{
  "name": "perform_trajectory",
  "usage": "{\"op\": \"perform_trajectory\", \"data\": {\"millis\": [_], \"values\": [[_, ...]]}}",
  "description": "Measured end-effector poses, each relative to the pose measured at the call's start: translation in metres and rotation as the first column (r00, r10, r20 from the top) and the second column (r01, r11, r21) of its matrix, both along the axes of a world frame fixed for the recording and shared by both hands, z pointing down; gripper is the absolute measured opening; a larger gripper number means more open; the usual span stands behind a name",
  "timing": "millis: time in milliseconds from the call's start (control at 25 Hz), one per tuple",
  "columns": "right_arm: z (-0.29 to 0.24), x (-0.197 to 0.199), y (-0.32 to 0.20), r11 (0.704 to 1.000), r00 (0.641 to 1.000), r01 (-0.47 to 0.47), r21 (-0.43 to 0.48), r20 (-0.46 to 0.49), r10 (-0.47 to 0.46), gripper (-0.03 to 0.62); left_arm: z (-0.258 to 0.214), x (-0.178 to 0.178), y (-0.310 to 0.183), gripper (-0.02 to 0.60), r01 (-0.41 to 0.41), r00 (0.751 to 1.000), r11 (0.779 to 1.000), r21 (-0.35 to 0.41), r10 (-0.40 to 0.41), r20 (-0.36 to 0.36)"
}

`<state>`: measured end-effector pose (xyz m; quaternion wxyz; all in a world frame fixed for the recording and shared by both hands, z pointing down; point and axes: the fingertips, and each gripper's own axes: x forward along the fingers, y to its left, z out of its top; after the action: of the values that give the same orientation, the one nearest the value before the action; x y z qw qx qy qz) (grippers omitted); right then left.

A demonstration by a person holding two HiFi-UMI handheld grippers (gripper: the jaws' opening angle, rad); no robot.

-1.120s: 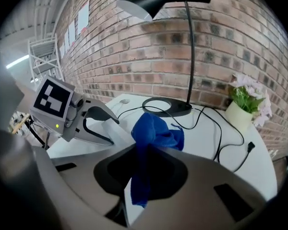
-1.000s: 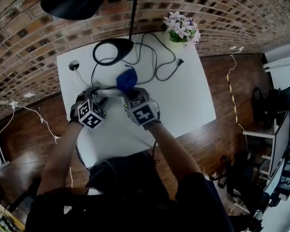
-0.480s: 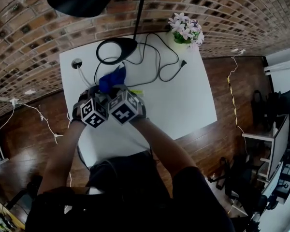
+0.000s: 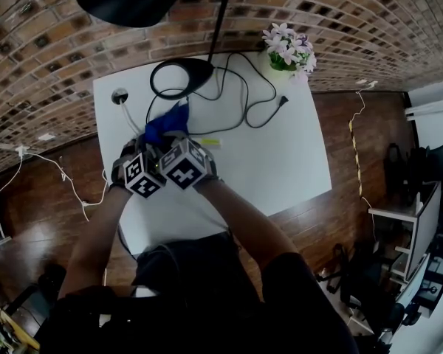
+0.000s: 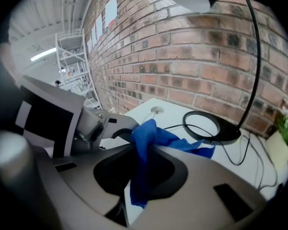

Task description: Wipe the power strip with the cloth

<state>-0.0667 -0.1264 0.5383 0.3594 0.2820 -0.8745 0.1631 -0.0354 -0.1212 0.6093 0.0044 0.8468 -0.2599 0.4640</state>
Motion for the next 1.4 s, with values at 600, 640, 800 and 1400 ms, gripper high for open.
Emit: {"op": "perform_trajectory", "data": {"millis": [600, 640, 800, 1400], "values": [[0.000, -0.003, -0.004, 0.988, 0.993, 0.058, -0.143, 0.106, -0.043, 0.048, -0.004, 0.001, -0.001, 0.255, 0.010, 1.000, 1.000, -0.029, -0.010, 0.012], [0.000, -0.003, -0.003, 0.989, 0.995, 0.055, -0.134, 0.092, -0.043, 0.048, -0.002, 0.000, 0.001, 0.255, 0.010, 1.000, 0.999, -0.037, -0.010, 0.015], [-0.003, 0.004, -0.005, 0.996, 0.999, 0.037, -0.085, 0.038, -0.034, 0.048, 0.001, -0.001, 0.005, 0.256, 0.010, 1.000, 0.999, -0.048, -0.009, 0.023], [-0.001, 0.095, 0.004, 0.996, 0.997, -0.069, -0.059, -0.034, 0.067, 0.049, -0.010, 0.004, -0.002, 0.256, 0.003, 1.000, 1.000, -0.029, -0.003, 0.019]]}}
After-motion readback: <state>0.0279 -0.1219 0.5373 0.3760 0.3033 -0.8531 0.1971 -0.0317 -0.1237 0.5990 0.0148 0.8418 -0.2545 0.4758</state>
